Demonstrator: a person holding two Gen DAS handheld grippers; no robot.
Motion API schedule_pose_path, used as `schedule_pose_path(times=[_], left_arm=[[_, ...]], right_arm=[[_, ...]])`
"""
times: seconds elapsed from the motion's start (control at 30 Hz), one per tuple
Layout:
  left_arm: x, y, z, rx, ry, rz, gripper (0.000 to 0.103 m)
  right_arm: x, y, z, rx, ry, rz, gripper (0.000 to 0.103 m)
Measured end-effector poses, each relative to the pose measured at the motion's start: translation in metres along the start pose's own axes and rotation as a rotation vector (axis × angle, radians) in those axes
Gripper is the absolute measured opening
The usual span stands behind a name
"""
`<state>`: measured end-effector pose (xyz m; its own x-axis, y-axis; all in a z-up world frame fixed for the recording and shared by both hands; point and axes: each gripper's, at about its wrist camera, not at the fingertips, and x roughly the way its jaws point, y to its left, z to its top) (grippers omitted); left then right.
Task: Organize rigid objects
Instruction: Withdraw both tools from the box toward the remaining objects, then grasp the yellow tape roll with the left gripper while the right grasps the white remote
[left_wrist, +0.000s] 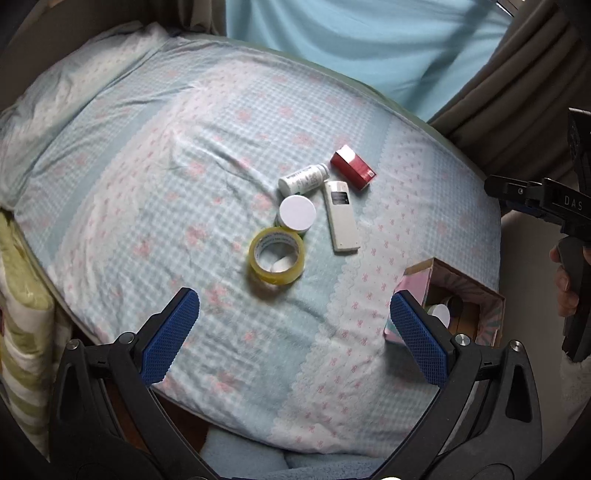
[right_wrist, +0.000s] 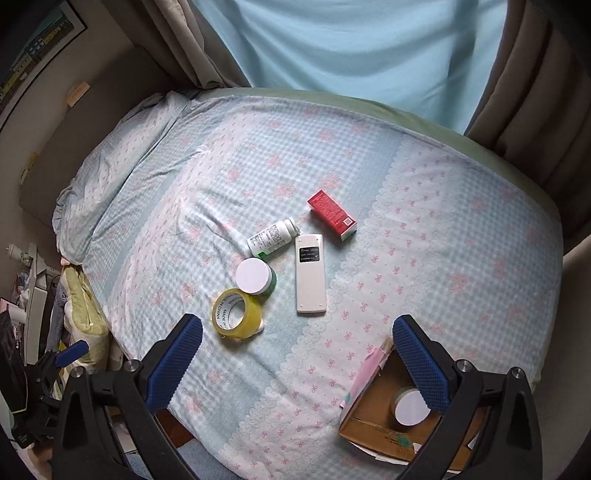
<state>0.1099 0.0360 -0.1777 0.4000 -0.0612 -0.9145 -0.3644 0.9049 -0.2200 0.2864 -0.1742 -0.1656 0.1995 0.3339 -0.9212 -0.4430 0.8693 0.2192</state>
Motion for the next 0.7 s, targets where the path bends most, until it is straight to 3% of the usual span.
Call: schedule_pose_path(times=[0.23,0.4,0.7], left_arm=[[0.064,0.031,0.006,-0.219,0.066,-0.026,0.103],[0.119,0.039,0.0,-0.344,0.123,-0.03,0.103],[0.209,0.04,-0.007,-0.461,0.187,0.006,0.103]], right_arm=[[0.086,0.012,0.042,-0.009,0.154,0.054,0.103],[0.147,0.007,0.065,0.002,0.258,0.044,0.103],[0.248,-0.019,0.086,0.057,0.401,0.008,0.103]])
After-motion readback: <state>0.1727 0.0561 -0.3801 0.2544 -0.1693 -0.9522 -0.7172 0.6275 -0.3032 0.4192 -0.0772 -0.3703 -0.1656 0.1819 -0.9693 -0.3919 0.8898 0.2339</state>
